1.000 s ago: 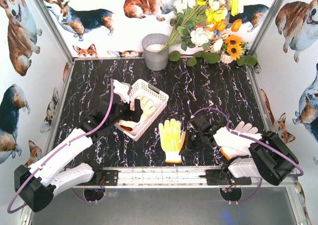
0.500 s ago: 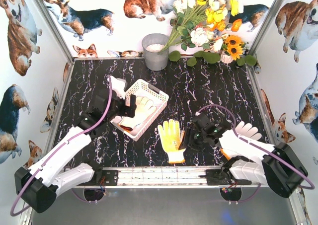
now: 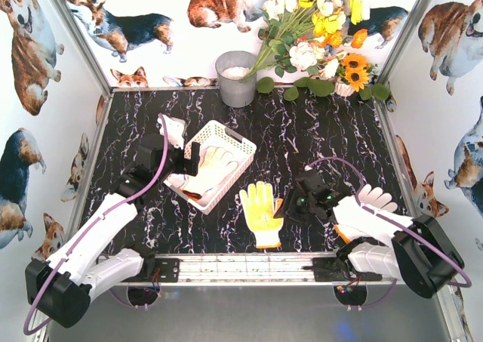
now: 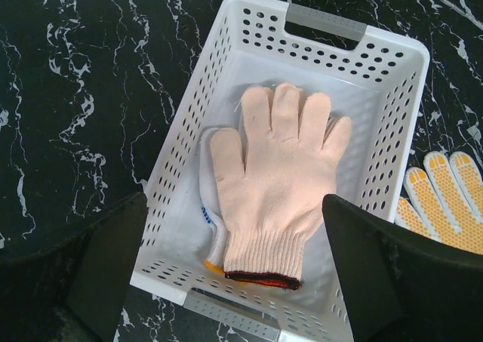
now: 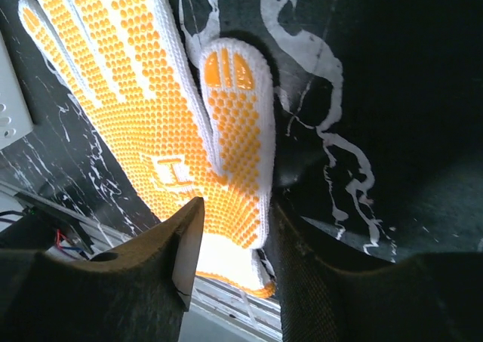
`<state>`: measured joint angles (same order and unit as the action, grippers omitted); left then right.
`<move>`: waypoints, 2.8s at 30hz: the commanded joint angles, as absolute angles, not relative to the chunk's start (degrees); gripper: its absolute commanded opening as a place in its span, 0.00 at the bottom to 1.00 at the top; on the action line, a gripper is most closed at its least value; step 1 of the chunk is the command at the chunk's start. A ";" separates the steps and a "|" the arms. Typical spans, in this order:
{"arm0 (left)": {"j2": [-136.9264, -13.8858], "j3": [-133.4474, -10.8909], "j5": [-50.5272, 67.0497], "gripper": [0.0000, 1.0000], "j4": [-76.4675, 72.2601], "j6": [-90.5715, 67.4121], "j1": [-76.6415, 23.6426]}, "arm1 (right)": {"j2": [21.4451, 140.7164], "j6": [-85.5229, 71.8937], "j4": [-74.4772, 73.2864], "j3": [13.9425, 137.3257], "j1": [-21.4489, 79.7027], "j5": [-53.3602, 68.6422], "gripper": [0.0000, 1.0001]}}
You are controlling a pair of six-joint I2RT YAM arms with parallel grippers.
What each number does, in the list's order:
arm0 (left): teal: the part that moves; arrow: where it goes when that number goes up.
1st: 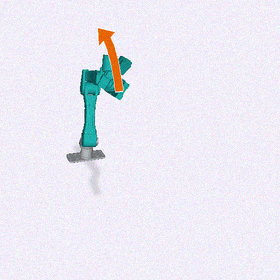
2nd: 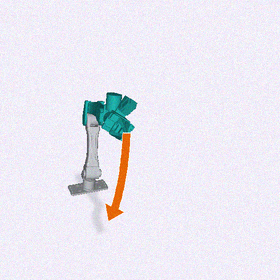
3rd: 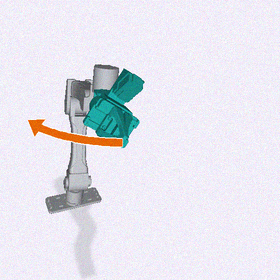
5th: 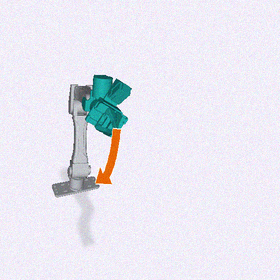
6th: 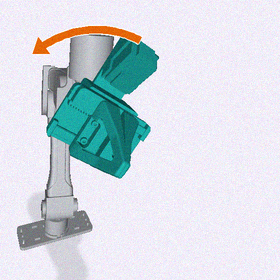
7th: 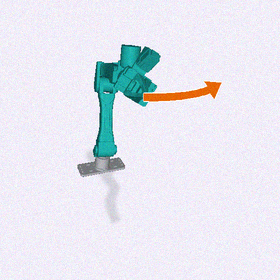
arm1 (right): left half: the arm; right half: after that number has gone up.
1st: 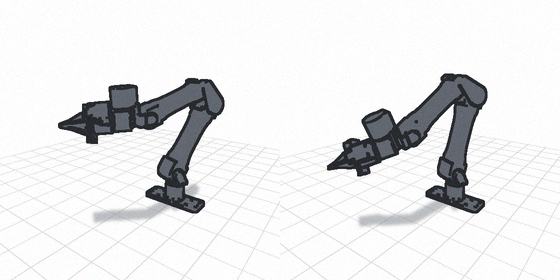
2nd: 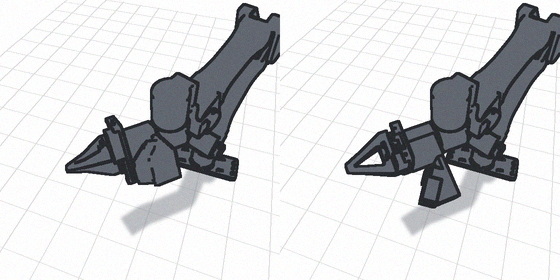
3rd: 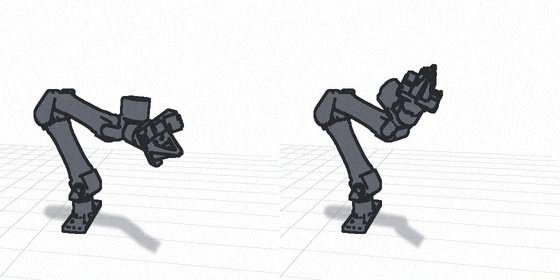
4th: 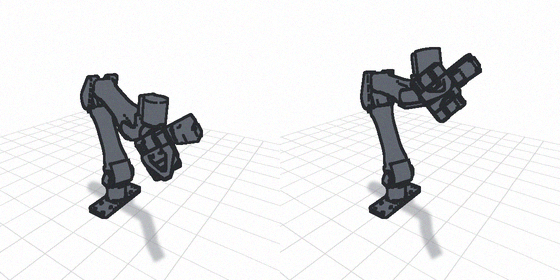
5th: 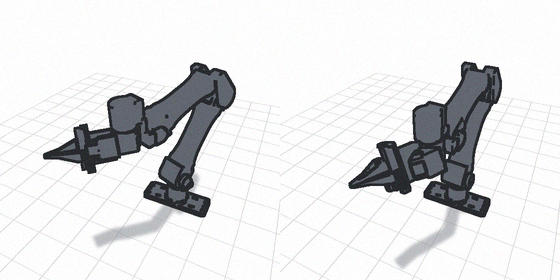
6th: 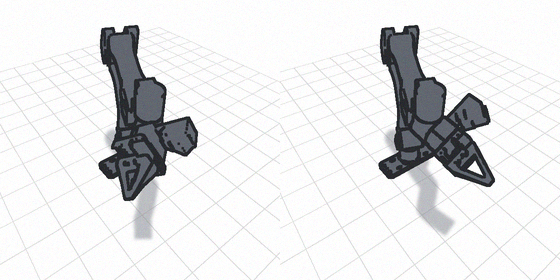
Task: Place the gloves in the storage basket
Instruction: Turn over the glove at the center of the board, then adjust the glove at the center of the board.
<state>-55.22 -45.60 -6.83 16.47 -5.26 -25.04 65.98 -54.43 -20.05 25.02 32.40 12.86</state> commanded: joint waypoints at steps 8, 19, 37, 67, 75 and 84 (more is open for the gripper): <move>-54.32 -45.02 -6.97 0.93 13.48 -4.81 -24.47 | 67.55 -53.59 -17.33 26.34 32.34 13.59 0.00; -53.63 -44.99 -7.45 0.93 13.44 -5.09 -24.43 | 55.38 -41.74 -44.63 40.53 27.77 3.31 0.00; -53.00 -44.49 -7.42 0.93 13.10 -5.34 -24.48 | 82.71 -41.11 -43.03 58.41 48.54 3.76 0.25; -62.25 -34.89 1.98 0.59 -5.75 -25.86 -59.74 | 66.07 -51.53 -32.66 34.72 41.57 -1.06 0.40; -76.14 -37.16 5.20 0.38 -12.15 -22.89 -63.10 | 72.81 -52.29 -26.86 33.38 41.40 4.65 0.28; -87.44 -38.35 8.74 0.32 -15.01 -18.62 -64.16 | 74.55 -52.16 -28.12 34.22 41.40 -1.75 0.29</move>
